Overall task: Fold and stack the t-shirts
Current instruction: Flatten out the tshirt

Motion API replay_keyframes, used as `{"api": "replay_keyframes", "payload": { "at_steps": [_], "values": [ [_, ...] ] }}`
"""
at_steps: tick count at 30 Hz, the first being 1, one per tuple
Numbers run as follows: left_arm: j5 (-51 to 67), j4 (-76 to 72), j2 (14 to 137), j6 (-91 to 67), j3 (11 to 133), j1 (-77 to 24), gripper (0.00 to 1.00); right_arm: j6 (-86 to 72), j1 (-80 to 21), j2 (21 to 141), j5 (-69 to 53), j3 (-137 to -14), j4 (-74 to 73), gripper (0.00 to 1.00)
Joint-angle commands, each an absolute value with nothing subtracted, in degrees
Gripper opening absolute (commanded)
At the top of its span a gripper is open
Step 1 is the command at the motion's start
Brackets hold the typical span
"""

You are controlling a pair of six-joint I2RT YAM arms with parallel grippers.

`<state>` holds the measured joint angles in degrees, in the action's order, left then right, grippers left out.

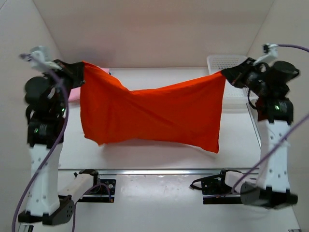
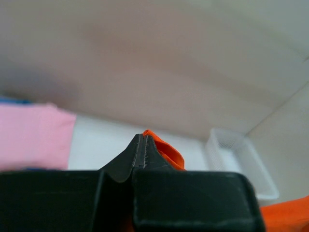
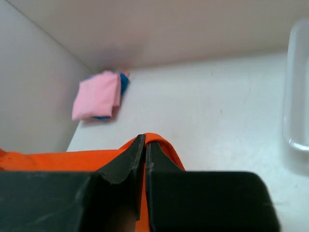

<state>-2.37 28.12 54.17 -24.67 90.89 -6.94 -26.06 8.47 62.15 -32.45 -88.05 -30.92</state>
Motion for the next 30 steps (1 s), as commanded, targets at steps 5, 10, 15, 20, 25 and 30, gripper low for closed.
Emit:
{"api": "replay_keyframes", "payload": {
  "at_steps": [5,10,15,20,25,30],
  "values": [
    [8.17,26.72,71.09,-24.61,88.05,-2.21,0.0,-24.96,4.31,81.53,-32.16,-88.4,-31.47,0.0],
    [9.41,35.84,86.53,-22.06,119.09,0.0,0.0,-24.35,2.99,93.49,-31.3,-114.8,-39.79,0.0],
    [12.91,34.39,88.25,-25.31,129.74,3.51,0.0,-29.25,9.12,101.33,-39.17,-134.12,-42.02,0.0],
    [14.76,31.22,79.29,-24.43,112.83,1.58,0.0,-27.44,12.74,96.51,-44.03,-114.32,-35.78,0.0],
    [14.15,26.1,60.43,-23.99,81.6,-1.12,0.0,-24.44,13.71,86.95,-43.95,-87.84,-30.41,0.0],
    [12.93,24.96,43.29,-31.18,48.5,-3.6,0.0,-19.35,13.8,83.5,-42.9,-65.09,-31.11,0.0]
  ]
}}
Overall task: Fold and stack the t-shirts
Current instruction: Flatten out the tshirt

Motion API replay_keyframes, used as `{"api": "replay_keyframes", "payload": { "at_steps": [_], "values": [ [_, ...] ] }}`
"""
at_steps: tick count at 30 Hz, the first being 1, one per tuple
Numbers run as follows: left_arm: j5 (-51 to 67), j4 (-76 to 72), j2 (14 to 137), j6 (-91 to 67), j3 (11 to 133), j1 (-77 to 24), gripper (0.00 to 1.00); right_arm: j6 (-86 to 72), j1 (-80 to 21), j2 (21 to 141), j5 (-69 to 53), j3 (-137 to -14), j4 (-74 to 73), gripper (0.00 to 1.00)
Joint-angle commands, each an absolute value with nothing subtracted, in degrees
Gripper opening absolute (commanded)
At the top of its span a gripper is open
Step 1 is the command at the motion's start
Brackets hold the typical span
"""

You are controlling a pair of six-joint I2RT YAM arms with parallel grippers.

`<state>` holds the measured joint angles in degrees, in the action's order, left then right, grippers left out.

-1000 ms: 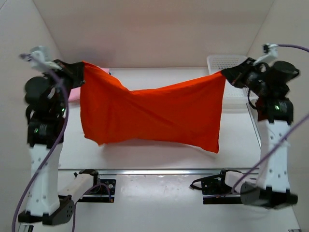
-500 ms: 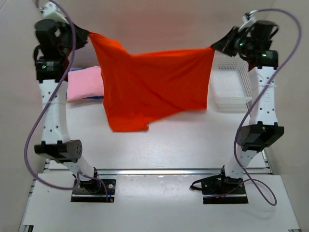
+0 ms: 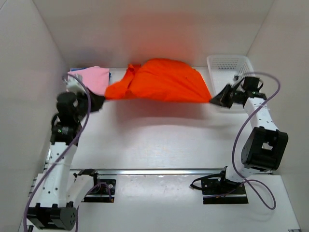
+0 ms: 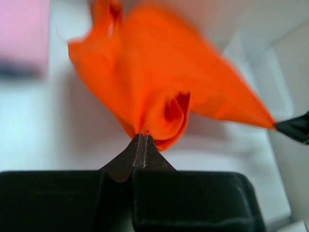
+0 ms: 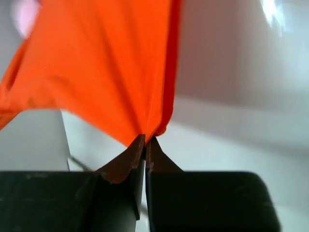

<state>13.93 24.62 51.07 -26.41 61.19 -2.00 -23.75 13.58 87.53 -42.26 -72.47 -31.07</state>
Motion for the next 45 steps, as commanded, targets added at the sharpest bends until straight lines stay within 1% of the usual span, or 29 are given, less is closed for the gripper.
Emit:
{"api": "replay_keyframes", "payload": {
  "at_steps": [1,3,6,10,14,16,19,21,23,26,27,28,29,31,33,37,39,41,44,45],
  "values": [
    [12.66,24.87,39.24,-32.16,45.21,-4.39,0.0,-18.81,12.84,82.28,-40.45,-63.73,-31.9,0.0],
    [12.13,26.1,33.96,-35.32,35.46,-5.88,0.0,-18.28,11.61,80.44,-37.54,-56.46,-31.38,0.0],
    [11.6,28.03,29.28,-36.38,29.29,-8.95,0.0,-19.07,10.99,77.1,-36.39,-50.91,-30.59,0.0],
    [13.53,29.09,26.99,-36.29,29.18,-9.5,0.0,-19.51,10.73,73.4,-36.65,-49.22,-31.02,0.0],
    [12.05,27.16,28.29,-33.93,36.46,-9.76,0.0,-19.68,11.07,67.43,-36.74,-50.89,-30.94,0.0],
    [10.46,27.33,30.75,-32.0,42.51,-10.02,0.0,-20.3,11.6,65.49,-36.48,-52.72,-31.46,0.0],
    [12.12,28.21,33.13,-31.47,47.18,-9.85,0.0,-19.87,11.87,65.21,-36.47,-54.31,-33.66,0.0],
    [12.66,28.47,32.88,-31.03,48.59,-9.76,0.0,-19.51,11.78,63.82,-37.79,-54.23,-34.63,0.0],
    [11.43,28.91,31.38,-30.06,51.41,-9.93,0.0,-20.38,11.87,59.79,-39.01,-54.75,-34.02,0.0],
    [8.27,30.32,31.81,-26.55,59.75,-11.07,0.0,-21.45,12.04,52.33,-40.08,-55.8,-30.86,0.0],
    [8.35,30.5,34.17,-22.98,68.73,-11.86,0.0,-21.79,11.43,48.81,-39.38,-59.2,-30.07,0.0],
    [8.26,30.32,35.49,-22.24,73.08,-12.21,0.0,-20.84,10.03,47.56,-38.16,-61.85,-30.41,0.0],
    [8.0,30.06,35.94,-21.28,74.78,-12.39,0.0,-19.79,7.67,46.68,-36.06,-63.53,-31.54,0.0],
    [8.35,29.79,38.75,-19.87,82.93,-12.74,0.0,-19.16,5.64,45.97,-33.75,-67.92,-32.87,0.0],
    [8.44,28.66,40.68,-19.42,87.6,-12.65,0.0,-19.95,3.96,45.18,-31.3,-70.82,-32.6,0.0],
    [8.09,28.39,45.6,-18.37,98.15,-13.62,0.0,-20.39,2.2,46.05,-30.24,-77.77,-34.1,0.0],
    [7.91,28.39,48.15,-17.76,100.36,-14.41,0.0,-19.69,1.32,47.46,-30.06,-79.62,-34.28,0.0],
    [7.03,28.21,50.01,-17.23,100.11,-14.59,0.0,-19.51,1.06,50.26,-30.32,-80.68,-33.67,0.0],
    [9.75,26.82,53.43,-17.66,94.5,-11.1,0.0,-19.34,2.45,55.61,-33.73,-79.72,-32.26,0.0],
    [12.54,25.41,54.39,-18.45,90.57,-10.38,0.0,-20.03,2.63,56.85,-34.79,-78.41,-31.04,0.0]
  ]
}}
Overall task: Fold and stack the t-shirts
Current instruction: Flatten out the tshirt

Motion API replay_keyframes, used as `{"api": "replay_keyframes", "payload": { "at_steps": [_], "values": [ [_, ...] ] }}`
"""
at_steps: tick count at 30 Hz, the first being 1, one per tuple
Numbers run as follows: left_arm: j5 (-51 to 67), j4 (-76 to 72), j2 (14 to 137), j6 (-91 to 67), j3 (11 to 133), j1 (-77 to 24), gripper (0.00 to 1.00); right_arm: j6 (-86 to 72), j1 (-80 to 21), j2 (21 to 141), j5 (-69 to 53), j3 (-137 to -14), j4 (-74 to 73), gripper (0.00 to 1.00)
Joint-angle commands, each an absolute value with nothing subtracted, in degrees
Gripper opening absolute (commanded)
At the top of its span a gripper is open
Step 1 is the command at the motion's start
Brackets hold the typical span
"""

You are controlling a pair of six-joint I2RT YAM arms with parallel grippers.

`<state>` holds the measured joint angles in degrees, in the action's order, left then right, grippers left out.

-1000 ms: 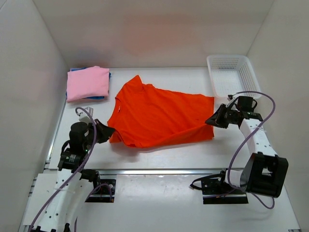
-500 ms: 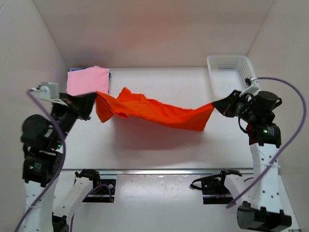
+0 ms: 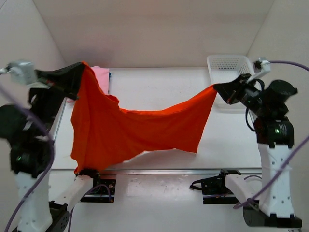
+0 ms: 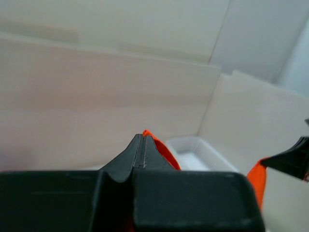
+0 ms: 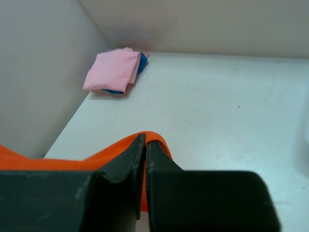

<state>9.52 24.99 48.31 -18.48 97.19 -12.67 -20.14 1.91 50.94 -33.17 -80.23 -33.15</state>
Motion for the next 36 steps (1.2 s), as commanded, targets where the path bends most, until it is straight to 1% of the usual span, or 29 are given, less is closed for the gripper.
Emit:
{"api": "replay_keyframes", "payload": {
  "at_steps": [1,3,5,8,10,12,14,15,17,18,20,21,22,23,25,28,29,30,31,33,34,35,36],
  "values": [
    [15.61,24.44,55.19,-19.5,85.74,-7.93,0.0,-19.86,2.81,59.04,-36.02,-76.92,-29.81,0.0],
    [18.28,20.76,56.6,-20.91,78.51,-6.07,0.0,-19.43,2.29,64.05,-34.99,-76.12,-29.36,0.0],
    [15.84,18.82,58.96,-19.61,71.31,-6.24,0.0,-18.63,1.15,67.82,-33.14,-75.5,-28.13,0.0],
    [14.59,17.06,65.36,-17.85,68.64,-4.84,0.0,-18.02,1.05,75.11,-32.78,-76.46,-24.97,0.0],
    [14.76,16.61,70.21,-16.27,71.09,-4.31,0.0,-17.84,1.76,80.14,-34.27,-79.35,-24.09,0.0],
    [13.36,17.22,74.25,-15.47,76.01,-2.82,0.0,-17.4,2.2,86.02,-34.28,-84.36,-24.25,0.0],
    [13.45,18.54,79.25,-15.29,86.08,-1.5,0.0,-16.97,2.63,89.54,-34.45,-94.6,-26.27,0.0],
    [14.06,20.11,81.28,-15.12,89.53,-0.89,0.0,-16.88,3.16,92.0,-34.28,-97.53,-27.58,0.0],
    [13.8,23.72,84.88,-14.24,104.16,-0.35,0.0,-16.35,4.3,94.99,-35.5,-110.76,-32.4,0.0],
    [14.06,26.43,85.95,-13.72,108.15,-0.18,0.0,-16.61,5.52,97.27,-35.68,-114.14,-33.3,0.0],
    [14.15,29.96,89.37,-13.45,122.63,-0.18,0.0,-17.84,7.9,100.36,-39.18,-125.89,-36.64,0.0],
    [14.76,30.93,90.08,-13.71,127.13,-0.09,0.0,-19.49,9.91,102.11,-40.77,-129.6,-37.35,0.0],
    [14.85,31.29,89.83,-13.8,128.22,-0.09,0.0,-20.73,11.32,102.39,-43.3,-129.64,-36.57,0.0],
    [15.11,31.2,88.87,-13.97,128.06,-0.09,0.0,-22.57,12.29,101.61,-45.59,-126.59,-33.87,0.01],
    [15.38,28.67,85.44,-13.89,122.81,-0.09,0.0,-22.76,14.4,99.5,-46.66,-121.39,-31.91,0.0],
    [16.34,24.27,76.85,-14.06,104.83,-0.88,0.0,-20.93,14.5,98.18,-48.07,-113.4,-31.56,0.0],
    [16.43,23.13,75.6,-14.5,101.72,-1.23,0.0,-20.4,14.41,97.65,-48.77,-109.38,-30.68,0.0],
    [16.44,22.59,72.37,-14.94,94.9,-2.01,0.0,-20.56,14.33,96.69,-48.69,-104.38,-29.19,0.0],
    [16.26,20.67,70.68,-15.12,91.01,-2.89,0.0,-20.48,14.59,95.46,-49.82,-101.54,-27.7,0.0],
    [16.09,18.56,62.97,-17.3,76.28,-3.6,0.0,-20.57,14.68,94.05,-50.97,-91.02,-24.09,0.0],
    [16.52,17.67,59.01,-19.05,69.5,-3.26,0.0,-20.57,15.03,93.61,-51.06,-86.79,-24.08,0.0],
    [16.7,17.58,55.06,-19.77,66.13,-3.86,0.0,-19.35,15.38,92.73,-51.15,-84.83,-24.34,0.0],
    [16.18,18.45,53.37,-20.99,60.44,-4.22,0.0,-18.38,15.55,91.42,-50.8,-80.38,-25.3,0.0]
  ]
}}
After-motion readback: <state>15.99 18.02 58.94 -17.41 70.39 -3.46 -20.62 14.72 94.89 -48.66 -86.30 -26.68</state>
